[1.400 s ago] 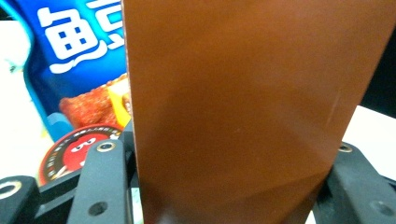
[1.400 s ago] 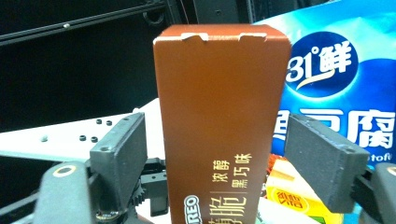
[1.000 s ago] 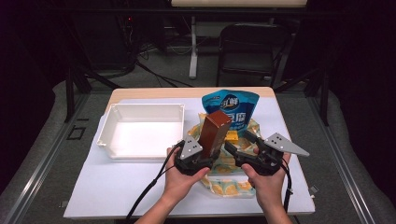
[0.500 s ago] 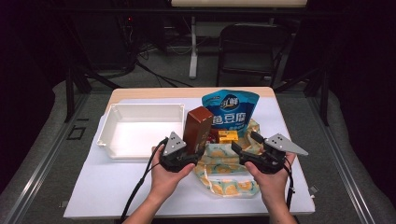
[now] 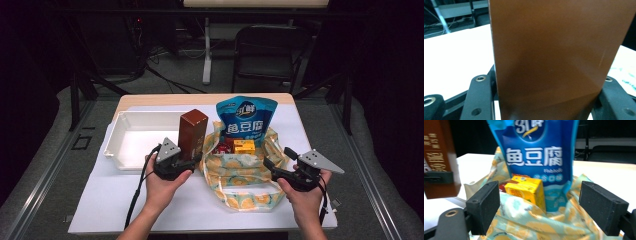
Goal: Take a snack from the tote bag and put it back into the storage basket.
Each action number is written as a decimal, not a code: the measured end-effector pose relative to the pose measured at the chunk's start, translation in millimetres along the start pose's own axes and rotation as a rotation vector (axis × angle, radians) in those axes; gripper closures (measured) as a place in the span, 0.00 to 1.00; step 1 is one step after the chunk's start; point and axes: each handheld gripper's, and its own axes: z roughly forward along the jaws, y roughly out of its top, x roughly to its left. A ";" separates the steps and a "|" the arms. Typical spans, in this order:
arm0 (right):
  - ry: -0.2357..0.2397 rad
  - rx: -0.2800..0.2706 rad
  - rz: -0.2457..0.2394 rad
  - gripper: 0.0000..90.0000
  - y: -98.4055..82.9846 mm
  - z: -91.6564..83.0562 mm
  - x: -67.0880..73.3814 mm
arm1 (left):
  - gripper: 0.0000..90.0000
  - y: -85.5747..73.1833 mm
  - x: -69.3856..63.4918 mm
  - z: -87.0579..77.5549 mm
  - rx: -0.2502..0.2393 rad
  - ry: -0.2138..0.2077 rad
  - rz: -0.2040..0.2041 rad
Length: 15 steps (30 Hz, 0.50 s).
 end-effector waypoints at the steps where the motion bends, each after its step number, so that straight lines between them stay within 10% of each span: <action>1: -0.007 0.009 -0.004 0.18 -1.8 -1.0 -3.1 | 0.49 -1.0 2.7 -2.3 0.003 0.006 -0.001; 15: -0.042 0.047 -0.017 0.19 -12.3 0.1 -11.3 | 0.49 -23.9 47.7 -23.6 0.023 0.099 -0.060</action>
